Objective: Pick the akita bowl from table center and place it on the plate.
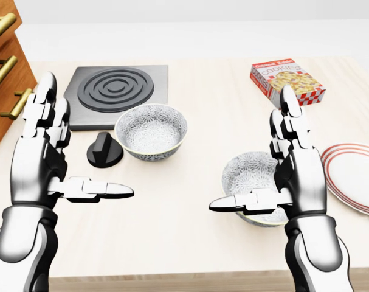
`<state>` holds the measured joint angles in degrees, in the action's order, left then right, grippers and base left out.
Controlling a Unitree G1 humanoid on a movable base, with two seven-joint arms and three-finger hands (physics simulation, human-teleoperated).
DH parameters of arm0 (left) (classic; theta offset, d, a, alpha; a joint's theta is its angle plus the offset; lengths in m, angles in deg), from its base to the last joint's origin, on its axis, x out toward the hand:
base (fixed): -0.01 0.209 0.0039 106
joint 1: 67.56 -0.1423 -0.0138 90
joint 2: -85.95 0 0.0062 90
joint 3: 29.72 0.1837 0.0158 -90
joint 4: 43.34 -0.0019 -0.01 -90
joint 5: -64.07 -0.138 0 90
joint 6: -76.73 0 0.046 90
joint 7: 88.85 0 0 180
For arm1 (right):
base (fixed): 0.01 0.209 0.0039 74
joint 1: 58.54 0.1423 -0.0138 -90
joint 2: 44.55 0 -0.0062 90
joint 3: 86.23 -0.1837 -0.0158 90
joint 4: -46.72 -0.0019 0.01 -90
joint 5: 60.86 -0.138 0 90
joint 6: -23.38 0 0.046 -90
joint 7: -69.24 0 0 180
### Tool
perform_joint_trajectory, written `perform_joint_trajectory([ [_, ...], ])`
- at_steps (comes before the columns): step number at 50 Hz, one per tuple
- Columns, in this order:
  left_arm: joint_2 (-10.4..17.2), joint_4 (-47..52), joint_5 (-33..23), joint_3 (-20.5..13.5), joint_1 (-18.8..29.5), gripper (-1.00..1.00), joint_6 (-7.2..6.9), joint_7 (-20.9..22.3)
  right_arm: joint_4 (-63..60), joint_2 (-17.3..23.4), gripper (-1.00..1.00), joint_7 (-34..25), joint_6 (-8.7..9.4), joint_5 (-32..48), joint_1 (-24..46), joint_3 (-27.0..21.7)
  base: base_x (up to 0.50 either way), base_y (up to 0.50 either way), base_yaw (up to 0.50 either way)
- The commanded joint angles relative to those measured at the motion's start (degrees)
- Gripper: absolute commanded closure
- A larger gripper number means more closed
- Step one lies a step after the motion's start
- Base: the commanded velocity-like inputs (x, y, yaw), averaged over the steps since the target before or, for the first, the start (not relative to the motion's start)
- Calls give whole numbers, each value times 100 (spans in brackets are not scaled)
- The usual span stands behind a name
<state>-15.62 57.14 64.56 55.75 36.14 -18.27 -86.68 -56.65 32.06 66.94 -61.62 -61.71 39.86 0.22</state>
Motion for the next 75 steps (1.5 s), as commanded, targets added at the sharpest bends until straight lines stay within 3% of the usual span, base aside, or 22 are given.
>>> perform_joint_trajectory([
  [1, 9, 145, -5, -5, 123, -100, 0, -11, -67, -4, -100, -10, 0, 14, 29, 45, 0, -50, 0],
  [21, -15, 153, -33, 12, 70, -100, 0, 25, -121, -12, -100, -79, 0, 97, -13, 101, 13, -48, 0],
  [65, 47, -223, -106, -2, 240, -100, 0, 62, 78, -6, -100, -156, 0, 193, -126, 58, 5, 0, 0],
  [67, 353, -795, -824, 101, 543, -100, 0, 59, 27, 1, -100, -172, 0, 188, -138, 51, 0, 0, 0],
  [69, 409, -1152, -1043, 11, 775, -100, 0, 144, 46, 8, -100, -173, 0, 189, -137, 34, 0, 0, 0],
  [72, 761, -2146, -2029, 163, 1428, -100, 0, 265, 0, 20, -100, -176, 0, 183, -142, 10, 0, 0, 0],
  [75, 800, -2870, -2667, 234, 1741, -100, 0, 380, -65, 25, -100, -188, 0, 180, -185, 0, 0, 0, 0],
])
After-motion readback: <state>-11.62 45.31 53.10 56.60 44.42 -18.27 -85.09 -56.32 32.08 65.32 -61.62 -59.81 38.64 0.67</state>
